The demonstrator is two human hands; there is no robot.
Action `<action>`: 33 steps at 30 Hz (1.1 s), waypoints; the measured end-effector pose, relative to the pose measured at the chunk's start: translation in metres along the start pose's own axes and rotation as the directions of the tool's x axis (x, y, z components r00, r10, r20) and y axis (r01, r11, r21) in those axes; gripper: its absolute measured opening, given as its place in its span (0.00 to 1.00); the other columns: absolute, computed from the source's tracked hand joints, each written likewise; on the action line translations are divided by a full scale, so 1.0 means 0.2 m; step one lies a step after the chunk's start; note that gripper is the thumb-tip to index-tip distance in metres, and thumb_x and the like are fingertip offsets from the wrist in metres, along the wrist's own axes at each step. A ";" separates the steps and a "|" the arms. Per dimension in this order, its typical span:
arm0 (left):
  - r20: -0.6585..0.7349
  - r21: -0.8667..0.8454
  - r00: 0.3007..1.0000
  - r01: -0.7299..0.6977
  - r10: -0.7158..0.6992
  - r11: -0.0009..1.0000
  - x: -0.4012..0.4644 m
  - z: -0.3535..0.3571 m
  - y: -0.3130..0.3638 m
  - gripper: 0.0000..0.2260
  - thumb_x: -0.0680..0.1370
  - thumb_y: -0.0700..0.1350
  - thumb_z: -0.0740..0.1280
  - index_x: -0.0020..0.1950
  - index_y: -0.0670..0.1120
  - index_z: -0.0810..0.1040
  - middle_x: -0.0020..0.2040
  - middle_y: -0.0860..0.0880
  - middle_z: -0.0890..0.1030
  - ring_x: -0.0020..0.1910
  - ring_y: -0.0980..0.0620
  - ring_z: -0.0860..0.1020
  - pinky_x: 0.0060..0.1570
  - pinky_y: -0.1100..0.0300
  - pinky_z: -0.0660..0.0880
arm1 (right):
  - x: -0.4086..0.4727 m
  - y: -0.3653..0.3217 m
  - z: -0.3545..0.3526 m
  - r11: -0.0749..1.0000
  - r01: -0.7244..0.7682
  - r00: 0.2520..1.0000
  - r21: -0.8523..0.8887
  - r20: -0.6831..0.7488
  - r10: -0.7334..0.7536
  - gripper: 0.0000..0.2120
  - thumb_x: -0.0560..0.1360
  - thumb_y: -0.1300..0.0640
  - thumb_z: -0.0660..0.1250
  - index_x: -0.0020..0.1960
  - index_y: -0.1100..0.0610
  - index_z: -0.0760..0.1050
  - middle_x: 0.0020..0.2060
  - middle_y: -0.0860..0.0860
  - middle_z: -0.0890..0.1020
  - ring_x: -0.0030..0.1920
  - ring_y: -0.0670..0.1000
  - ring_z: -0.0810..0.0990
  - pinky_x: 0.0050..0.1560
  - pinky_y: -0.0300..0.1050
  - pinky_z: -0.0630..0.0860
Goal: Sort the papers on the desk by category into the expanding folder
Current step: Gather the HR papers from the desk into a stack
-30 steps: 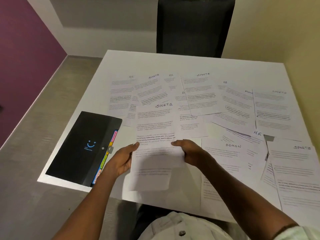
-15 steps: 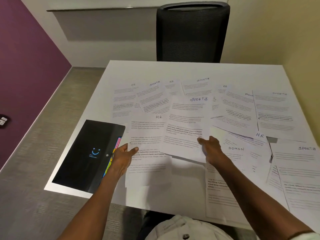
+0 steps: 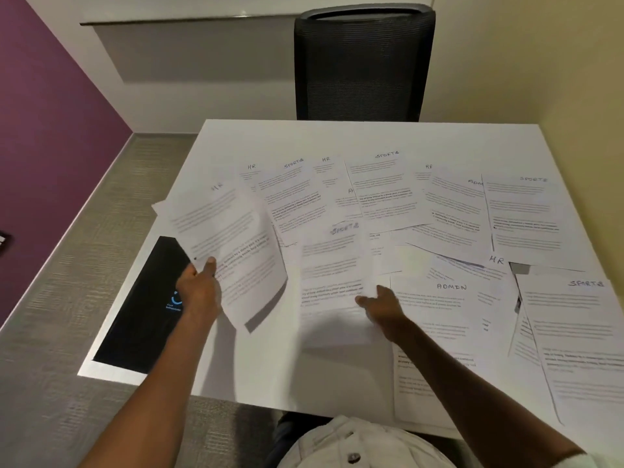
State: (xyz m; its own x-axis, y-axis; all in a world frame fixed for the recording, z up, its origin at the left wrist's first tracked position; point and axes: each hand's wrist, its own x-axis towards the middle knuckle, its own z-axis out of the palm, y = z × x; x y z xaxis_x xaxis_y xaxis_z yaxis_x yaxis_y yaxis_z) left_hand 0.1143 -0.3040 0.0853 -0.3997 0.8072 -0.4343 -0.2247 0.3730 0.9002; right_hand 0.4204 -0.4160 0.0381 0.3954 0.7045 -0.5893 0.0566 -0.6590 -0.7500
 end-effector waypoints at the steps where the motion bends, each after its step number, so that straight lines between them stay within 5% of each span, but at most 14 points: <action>1: 0.014 -0.026 1.000 0.006 -0.006 1.000 0.01 0.01 0.02 0.08 0.80 0.37 0.66 0.55 0.47 0.81 0.53 0.47 0.84 0.52 0.48 0.83 0.59 0.46 0.78 | 0.00 0.02 0.04 0.999 -0.013 0.999 -0.045 0.040 0.015 0.16 0.74 0.62 0.70 0.59 0.66 0.74 0.56 0.54 0.80 0.54 0.54 0.78 0.56 0.47 0.76; 5: 0.086 -0.013 0.994 0.063 -0.062 0.998 -0.04 0.10 0.09 0.07 0.80 0.41 0.68 0.54 0.52 0.82 0.54 0.48 0.85 0.49 0.49 0.85 0.48 0.49 0.81 | -0.03 0.07 0.12 0.989 -0.097 0.975 -0.113 0.191 0.117 0.18 0.68 0.58 0.72 0.54 0.64 0.75 0.48 0.57 0.79 0.46 0.56 0.79 0.37 0.45 0.75; 8: 0.239 0.088 0.955 0.161 -0.178 0.983 -0.10 0.18 0.07 0.09 0.81 0.43 0.66 0.59 0.48 0.81 0.53 0.47 0.85 0.48 0.48 0.84 0.42 0.52 0.82 | -0.02 0.06 0.12 0.986 -0.106 0.971 -0.130 0.202 0.131 0.09 0.67 0.56 0.70 0.40 0.59 0.72 0.34 0.52 0.75 0.32 0.50 0.73 0.30 0.41 0.68; 10: 0.341 0.202 0.913 0.161 -0.224 0.966 -0.17 0.23 0.03 0.09 0.81 0.44 0.66 0.60 0.49 0.80 0.52 0.47 0.85 0.47 0.49 0.85 0.38 0.56 0.82 | -0.01 0.01 0.06 0.980 -0.084 0.989 -0.183 0.106 0.104 0.09 0.74 0.51 0.66 0.38 0.54 0.72 0.35 0.52 0.76 0.35 0.52 0.74 0.37 0.45 0.74; 12: 0.380 0.279 0.895 0.132 -0.235 0.951 -0.22 0.27 -0.04 0.11 0.80 0.46 0.68 0.62 0.51 0.79 0.51 0.48 0.85 0.48 0.48 0.84 0.40 0.59 0.79 | -0.01 -0.06 -0.05 0.994 -0.078 0.992 0.072 0.108 0.070 0.17 0.77 0.40 0.61 0.40 0.52 0.75 0.39 0.50 0.80 0.40 0.52 0.77 0.40 0.43 0.75; 14: 0.402 0.347 0.885 0.088 -0.233 0.934 -0.26 0.32 -0.10 0.21 0.76 0.51 0.73 0.68 0.54 0.74 0.43 0.51 0.82 0.41 0.52 0.79 0.39 0.63 0.73 | -0.01 -0.11 -0.18 0.866 -0.183 0.942 0.464 0.335 0.020 0.29 0.77 0.32 0.56 0.52 0.57 0.80 0.45 0.53 0.85 0.49 0.55 0.82 0.51 0.47 0.79; 16: 0.453 0.425 0.864 0.009 -0.221 0.905 -0.29 0.36 -0.16 0.16 0.74 0.52 0.74 0.60 0.50 0.80 0.30 0.50 0.73 0.26 0.56 0.68 0.28 0.67 0.63 | -0.03 -0.13 -0.30 0.800 -0.226 0.880 0.556 0.469 -0.078 0.37 0.76 0.30 0.56 0.65 0.61 0.75 0.53 0.55 0.84 0.57 0.58 0.81 0.64 0.56 0.73; 17: 0.457 0.444 0.866 -0.024 -0.203 0.896 -0.31 0.38 -0.18 0.10 0.76 0.49 0.73 0.54 0.47 0.80 0.27 0.50 0.69 0.22 0.56 0.63 0.24 0.67 0.59 | -0.05 -0.14 -0.34 0.832 -0.182 0.882 0.524 0.461 -0.097 0.36 0.75 0.31 0.60 0.66 0.62 0.74 0.53 0.54 0.84 0.56 0.57 0.81 0.63 0.55 0.73; 20: 0.477 0.445 0.869 -0.108 -0.133 0.889 -0.34 0.45 -0.23 0.09 0.78 0.44 0.70 0.42 0.44 0.72 0.29 0.48 0.62 0.20 0.55 0.58 0.23 0.67 0.56 | -0.07 -0.12 -0.40 0.966 0.059 0.971 0.251 0.210 -0.114 0.21 0.71 0.50 0.76 0.55 0.63 0.78 0.42 0.53 0.82 0.40 0.52 0.80 0.47 0.50 0.79; 23: 0.522 0.456 0.839 -0.123 -0.153 0.881 -0.39 0.52 -0.23 0.10 0.79 0.42 0.70 0.41 0.44 0.71 0.28 0.49 0.60 0.20 0.56 0.55 0.23 0.67 0.53 | -0.07 -0.02 -0.43 0.984 0.177 0.982 0.018 -0.073 -0.175 0.08 0.67 0.60 0.76 0.42 0.53 0.79 0.35 0.50 0.84 0.30 0.51 0.81 0.42 0.53 0.82; 26: 0.595 0.481 0.778 -0.140 -0.204 0.866 -0.42 0.57 -0.25 0.02 0.77 0.45 0.73 0.47 0.49 0.82 0.29 0.51 0.63 0.23 0.56 0.55 0.26 0.64 0.53 | -0.09 0.08 -0.46 0.978 0.199 0.977 0.054 -0.088 -0.194 0.08 0.67 0.59 0.76 0.41 0.50 0.79 0.36 0.49 0.85 0.31 0.49 0.82 0.40 0.50 0.81; 29: 0.616 0.511 0.756 -0.168 -0.223 0.843 -0.46 0.62 -0.26 0.06 0.77 0.46 0.72 0.50 0.46 0.78 0.30 0.49 0.62 0.22 0.56 0.56 0.25 0.64 0.55 | -0.07 0.17 -0.53 0.974 0.148 0.985 0.170 -0.114 -0.130 0.03 0.68 0.58 0.73 0.39 0.51 0.80 0.35 0.49 0.85 0.34 0.48 0.82 0.40 0.49 0.80; 33: 0.620 0.485 0.759 -0.170 -0.200 0.858 -0.51 0.71 -0.28 0.07 0.78 0.45 0.71 0.55 0.47 0.81 0.34 0.46 0.67 0.23 0.56 0.59 0.25 0.65 0.58 | 0.00 0.31 -0.76 0.999 -0.008 0.844 0.044 -0.536 0.030 0.13 0.70 0.55 0.65 0.53 0.52 0.79 0.51 0.49 0.83 0.52 0.53 0.81 0.55 0.45 0.77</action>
State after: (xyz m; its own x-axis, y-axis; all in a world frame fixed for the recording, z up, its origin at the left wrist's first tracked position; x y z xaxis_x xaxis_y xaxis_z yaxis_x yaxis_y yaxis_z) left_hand 0.2939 -0.3425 0.0830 0.2920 0.8217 -0.4895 0.3059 0.4046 0.8618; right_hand 0.5620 -0.4968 0.0380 0.8267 0.4335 -0.3588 0.0134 -0.6526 -0.7576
